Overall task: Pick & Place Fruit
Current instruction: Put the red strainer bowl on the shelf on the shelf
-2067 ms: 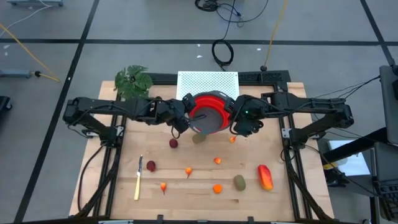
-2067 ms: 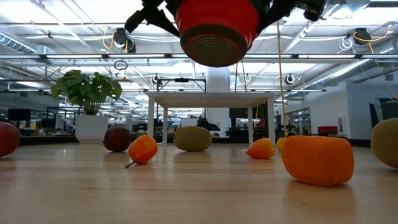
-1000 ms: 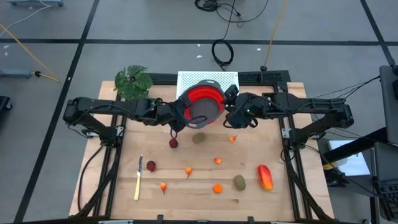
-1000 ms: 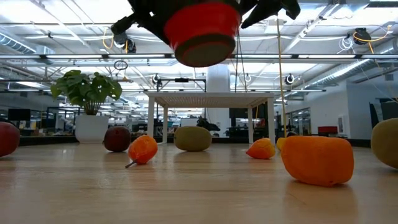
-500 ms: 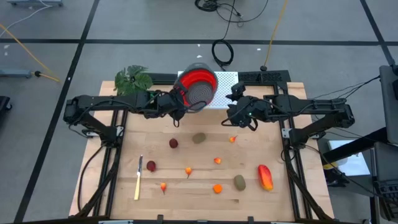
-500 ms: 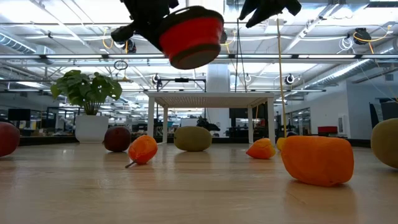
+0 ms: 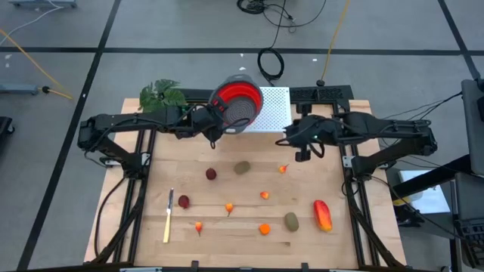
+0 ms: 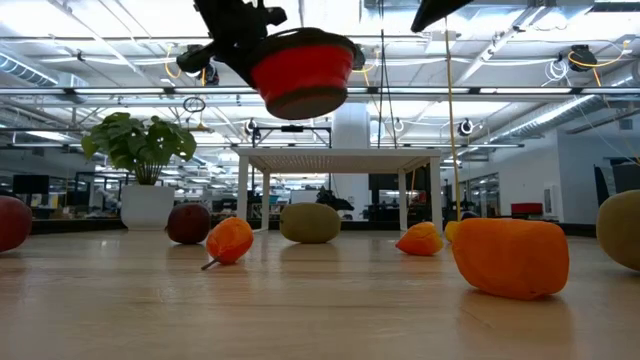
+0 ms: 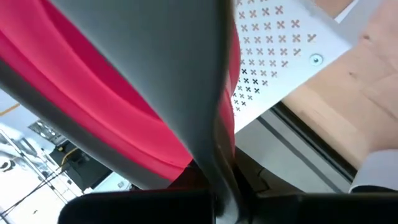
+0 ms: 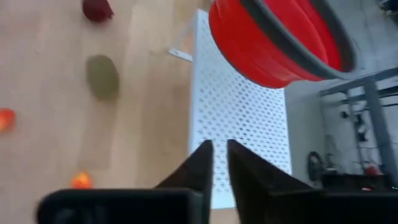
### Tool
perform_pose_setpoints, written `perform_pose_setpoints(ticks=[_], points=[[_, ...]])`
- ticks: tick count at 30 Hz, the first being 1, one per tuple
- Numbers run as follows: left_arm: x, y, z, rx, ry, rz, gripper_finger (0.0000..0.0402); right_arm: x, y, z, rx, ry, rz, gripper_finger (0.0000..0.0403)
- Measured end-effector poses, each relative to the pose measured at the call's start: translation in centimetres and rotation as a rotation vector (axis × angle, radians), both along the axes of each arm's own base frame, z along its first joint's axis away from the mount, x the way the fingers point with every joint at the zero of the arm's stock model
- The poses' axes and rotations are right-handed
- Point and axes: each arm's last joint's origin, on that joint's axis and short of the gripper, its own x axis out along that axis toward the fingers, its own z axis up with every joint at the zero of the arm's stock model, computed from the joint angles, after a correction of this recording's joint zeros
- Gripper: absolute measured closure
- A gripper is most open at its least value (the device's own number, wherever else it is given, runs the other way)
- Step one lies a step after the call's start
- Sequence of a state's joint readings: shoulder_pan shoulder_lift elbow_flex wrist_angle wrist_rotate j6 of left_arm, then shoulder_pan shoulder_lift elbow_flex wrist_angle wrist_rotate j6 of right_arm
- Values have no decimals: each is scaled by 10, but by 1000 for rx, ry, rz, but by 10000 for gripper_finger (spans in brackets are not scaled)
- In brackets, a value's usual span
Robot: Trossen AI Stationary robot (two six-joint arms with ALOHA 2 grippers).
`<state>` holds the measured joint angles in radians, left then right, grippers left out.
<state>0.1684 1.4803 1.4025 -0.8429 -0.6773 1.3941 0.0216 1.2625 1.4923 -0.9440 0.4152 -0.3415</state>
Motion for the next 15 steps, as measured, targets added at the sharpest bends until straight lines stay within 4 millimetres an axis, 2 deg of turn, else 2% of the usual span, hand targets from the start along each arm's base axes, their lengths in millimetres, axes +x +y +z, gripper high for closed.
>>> perform_pose_setpoints(ticks=[2,5,15], points=[[0,1,0,-2,-6,9,397,-4,0,2,40,-19,7,396],[0,1,0,0,0,8,394,-8,1,3,83,-49,-8,394],[12,12,-19,15,124,-13,397,-26,1,-16,107,-137,-23,402]])
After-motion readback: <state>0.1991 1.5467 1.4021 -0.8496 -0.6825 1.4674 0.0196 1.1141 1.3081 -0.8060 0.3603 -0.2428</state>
